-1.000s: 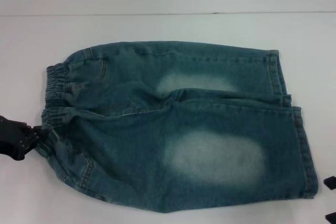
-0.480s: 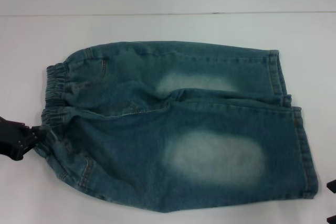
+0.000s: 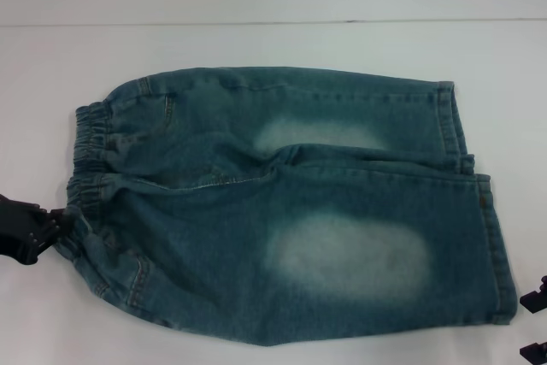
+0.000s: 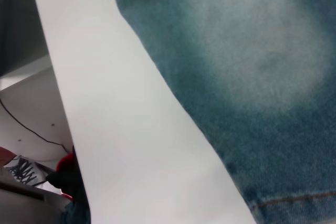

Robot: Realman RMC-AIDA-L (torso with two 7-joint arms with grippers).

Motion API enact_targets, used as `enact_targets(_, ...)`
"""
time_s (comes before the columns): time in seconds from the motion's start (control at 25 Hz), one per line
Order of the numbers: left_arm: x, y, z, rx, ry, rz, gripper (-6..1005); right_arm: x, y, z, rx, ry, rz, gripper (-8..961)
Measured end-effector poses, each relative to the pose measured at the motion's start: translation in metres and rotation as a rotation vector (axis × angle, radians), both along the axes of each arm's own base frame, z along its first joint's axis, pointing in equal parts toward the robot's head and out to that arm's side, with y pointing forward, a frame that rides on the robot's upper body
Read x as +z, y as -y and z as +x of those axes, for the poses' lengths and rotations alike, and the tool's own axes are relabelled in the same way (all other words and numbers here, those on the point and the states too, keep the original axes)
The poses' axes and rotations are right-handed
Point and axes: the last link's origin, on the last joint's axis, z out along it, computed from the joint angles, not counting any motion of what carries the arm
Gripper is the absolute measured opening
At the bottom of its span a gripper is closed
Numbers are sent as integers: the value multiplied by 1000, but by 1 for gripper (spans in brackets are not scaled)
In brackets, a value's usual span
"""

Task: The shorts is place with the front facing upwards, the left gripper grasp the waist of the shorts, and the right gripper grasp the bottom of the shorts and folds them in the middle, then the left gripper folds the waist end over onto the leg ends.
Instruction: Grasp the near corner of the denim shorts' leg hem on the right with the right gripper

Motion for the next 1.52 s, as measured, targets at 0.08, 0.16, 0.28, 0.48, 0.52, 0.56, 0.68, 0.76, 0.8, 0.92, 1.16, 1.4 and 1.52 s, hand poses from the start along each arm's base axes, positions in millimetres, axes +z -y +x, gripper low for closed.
enact_targets(0.08,-1,0,0,1,1,-2,50,-1,-1,0,-2,2,-1,802)
enact_targets(0.16,-1,1,0,1,1,-2,50,-3,-1,0,-7,4,-6,803)
enact_targets(0.28,-1,1,-1,1,1,-3,49,-7,-3,2,-11,12,-6,804)
enact_targets(0.48,-1,1,-1,0,2,-2,49,-8,-4,2,13,-6,0,803)
enact_targets(0.52,-1,1,-1,0,2,-2,50,-8,-5,2,21,-11,3,802)
enact_targets(0.56,-1,1,-1,0,2,-2,50,-8,-5,1,27,-16,4,802)
enact_targets(0.68,-1,1,-1,2,1,-1,50,-8,-6,-1,46,-35,3,800)
enact_targets(0.76,-2,1,-2,6,2,-1,50,-9,-6,-2,51,-45,3,799)
enact_targets(0.8,-2,2,-3,7,3,-1,50,-10,-6,-2,51,-49,1,798)
enact_targets(0.92,-3,2,-3,9,6,-3,50,-13,-7,-3,59,-57,-6,796)
enact_targets(1.16,-4,2,-4,9,6,-3,49,-19,-14,0,67,-49,22,719)
enact_targets(1.4,-5,1,-5,13,3,-2,49,-21,-16,1,104,-62,27,521)
enact_targets(1.52,-6,2,-5,14,2,-6,49,-19,-15,0,128,-74,25,435)
